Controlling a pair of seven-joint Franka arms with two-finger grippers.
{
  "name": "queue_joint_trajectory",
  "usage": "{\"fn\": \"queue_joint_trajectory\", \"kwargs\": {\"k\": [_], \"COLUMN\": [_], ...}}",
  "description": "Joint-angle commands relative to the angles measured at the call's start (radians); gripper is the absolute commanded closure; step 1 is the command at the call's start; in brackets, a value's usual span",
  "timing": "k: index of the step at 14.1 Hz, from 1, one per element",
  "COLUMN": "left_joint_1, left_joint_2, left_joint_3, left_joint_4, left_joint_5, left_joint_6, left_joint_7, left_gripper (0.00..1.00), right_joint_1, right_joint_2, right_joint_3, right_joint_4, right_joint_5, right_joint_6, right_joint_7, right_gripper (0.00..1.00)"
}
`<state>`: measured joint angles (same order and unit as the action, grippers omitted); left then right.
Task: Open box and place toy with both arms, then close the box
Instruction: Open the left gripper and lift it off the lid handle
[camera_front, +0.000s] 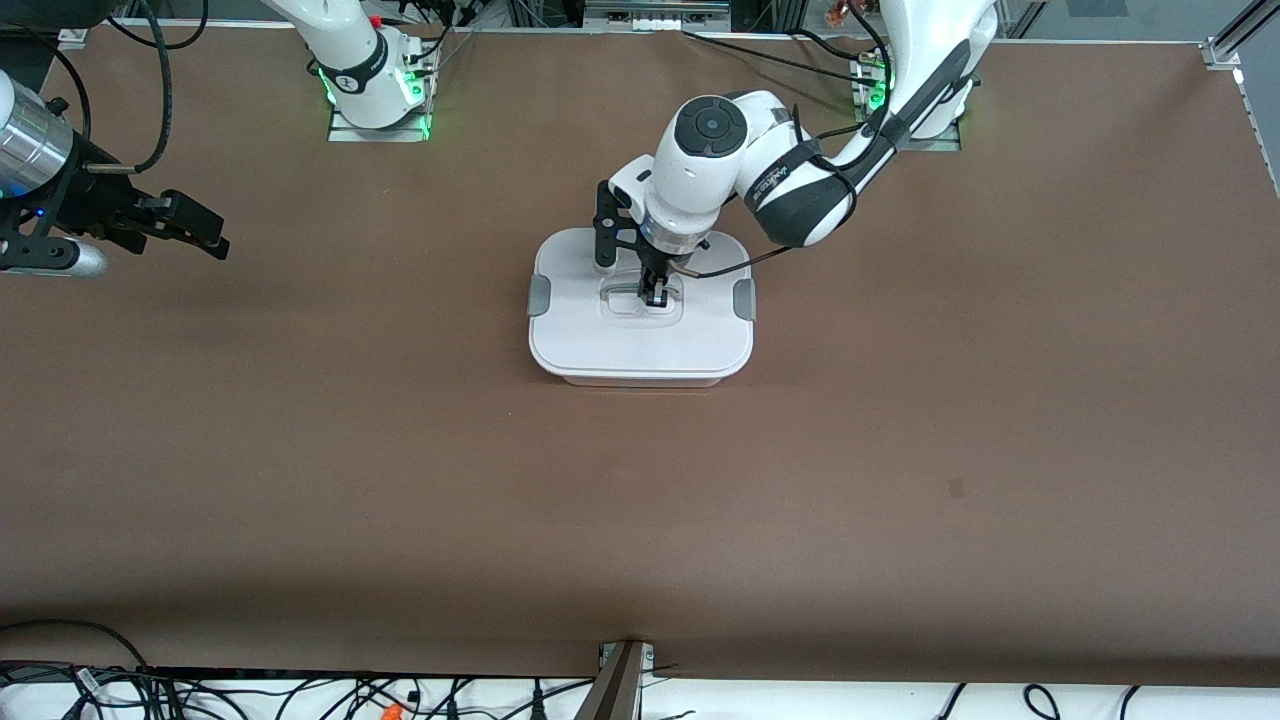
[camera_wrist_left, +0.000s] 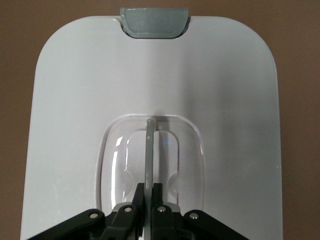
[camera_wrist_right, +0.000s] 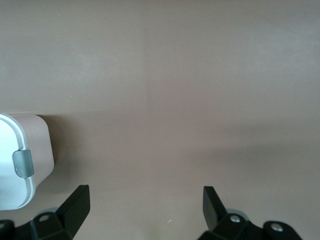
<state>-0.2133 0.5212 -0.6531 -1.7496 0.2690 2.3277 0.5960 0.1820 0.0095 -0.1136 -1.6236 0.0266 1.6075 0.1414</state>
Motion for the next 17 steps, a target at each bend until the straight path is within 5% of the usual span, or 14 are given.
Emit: {"fn": "queue_joint_trajectory", "kwargs": {"k": [1,2,4,10,17], "left_joint_1": [-0.006,-0.005,0.002,0.015,0.06], "left_joint_2": [-0.003,-0.006,-0.015,-0.104,-0.194], "left_joint_3": [0.009,0.009,0.007,0.0,0.009], "left_joint_4": [-0.014,-0.013,-0.005,0.028,0.332], "left_joint_5": [0.022,0.022,0.022,0.003,-0.065], "left_joint_6": [0.007,0.004,-0.017,-0.138,-0.75], "left_joint_7": [-0.015,-0.015,-0.018,-0.05,-0.468], "left_gripper": [1.0,1.0,0.0,0.0,0.0], "right_joint_1": [-0.016,-0.015,-0.015,-0.01,-0.013], "right_joint_2": [0.009,0.01,0.009,0.009,0.01], "right_joint_3": [0.017,0.017,0.017,0.022,0.019], "right_joint_4": [0.028,0.028,0.028,0.031,0.033], "right_joint_5": [-0.011,-0.011,-0.011,-0.008,-0.013], "right_joint_6": [-0.017,-0.015,-0.02,-0.012,-0.009], "right_joint_7": [0.003,0.003,0.003,0.003,-0.002], "right_gripper": [0.0,0.0,0.0,0.0,0.0]}}
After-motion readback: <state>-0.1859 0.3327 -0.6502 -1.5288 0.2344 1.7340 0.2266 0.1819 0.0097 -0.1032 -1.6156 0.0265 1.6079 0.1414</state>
